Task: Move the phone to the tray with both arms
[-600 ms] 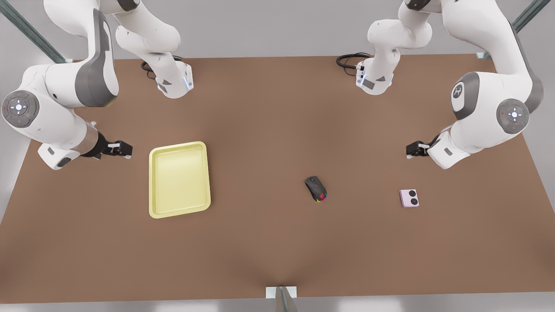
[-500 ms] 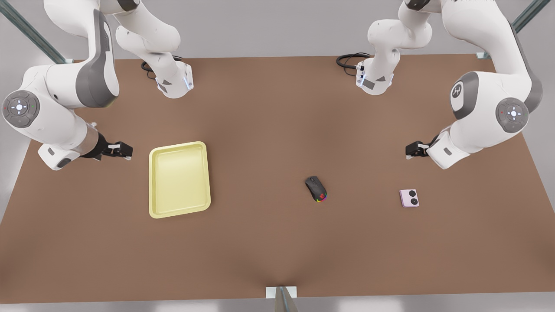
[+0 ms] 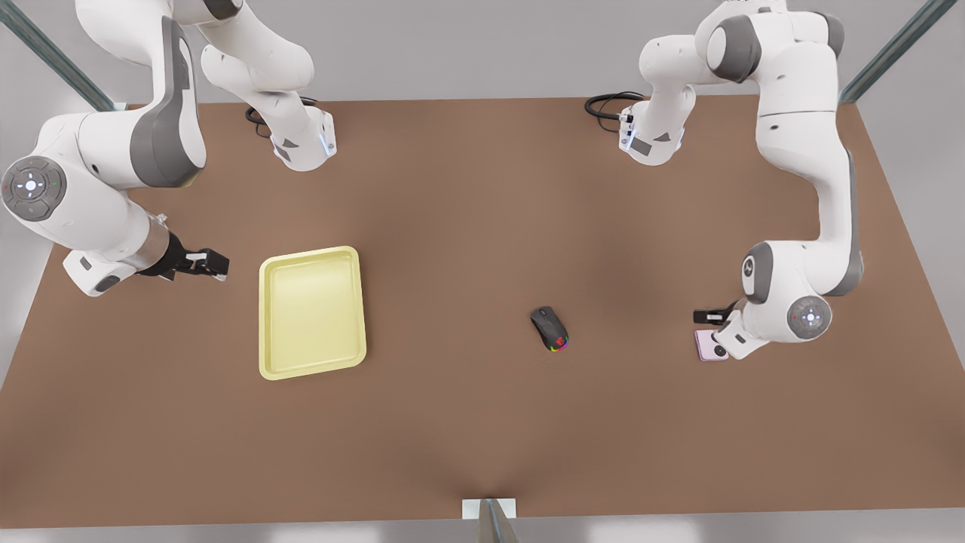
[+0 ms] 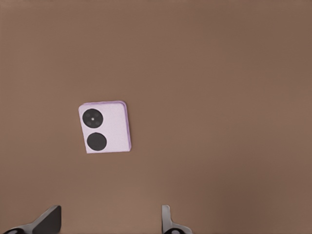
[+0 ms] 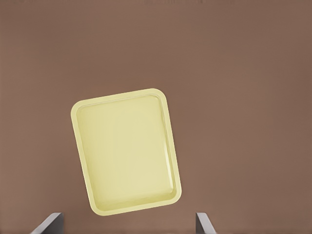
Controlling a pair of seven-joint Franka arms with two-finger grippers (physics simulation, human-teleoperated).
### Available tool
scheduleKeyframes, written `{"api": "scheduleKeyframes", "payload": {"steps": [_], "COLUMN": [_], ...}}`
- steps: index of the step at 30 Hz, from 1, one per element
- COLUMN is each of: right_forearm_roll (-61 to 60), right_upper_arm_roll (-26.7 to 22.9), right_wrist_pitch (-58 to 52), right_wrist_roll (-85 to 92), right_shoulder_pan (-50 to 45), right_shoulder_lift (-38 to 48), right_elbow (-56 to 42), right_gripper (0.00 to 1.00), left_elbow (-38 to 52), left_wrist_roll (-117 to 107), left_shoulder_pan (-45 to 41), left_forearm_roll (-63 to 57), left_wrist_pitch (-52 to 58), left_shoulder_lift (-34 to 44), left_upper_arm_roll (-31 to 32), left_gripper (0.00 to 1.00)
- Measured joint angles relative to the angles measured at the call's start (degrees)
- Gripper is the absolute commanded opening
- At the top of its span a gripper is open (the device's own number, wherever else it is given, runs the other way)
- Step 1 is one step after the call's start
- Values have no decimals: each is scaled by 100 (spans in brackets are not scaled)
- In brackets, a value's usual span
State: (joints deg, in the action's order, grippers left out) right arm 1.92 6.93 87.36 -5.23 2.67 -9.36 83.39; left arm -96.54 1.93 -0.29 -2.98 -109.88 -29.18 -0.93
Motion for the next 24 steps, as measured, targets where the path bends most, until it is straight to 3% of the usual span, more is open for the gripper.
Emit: {"api": "scheduleKeyframes", "payload": {"steps": [11,24], "right_forearm_roll": [-3,-5], "right_upper_arm_roll": [0,-9], "right_wrist_pitch": [6,-18], "right_wrist_roll": [-38,-18], "right_shoulder_pan": [3,23], "right_shoulder_lift": [3,17], "right_elbow": [11,-4], "right_gripper": [100,100], "left_elbow": [-30,-99], "left_wrist_roll": [-8,24], "left_shoulder_pan": [38,134], "left_forearm_roll": [1,8], "left_wrist_pitch": [-1717,-2363], "left_shoulder_lift": [-896,-1168], "left_upper_arm_roll": [-285,-293], "left_gripper": [100,100]}}
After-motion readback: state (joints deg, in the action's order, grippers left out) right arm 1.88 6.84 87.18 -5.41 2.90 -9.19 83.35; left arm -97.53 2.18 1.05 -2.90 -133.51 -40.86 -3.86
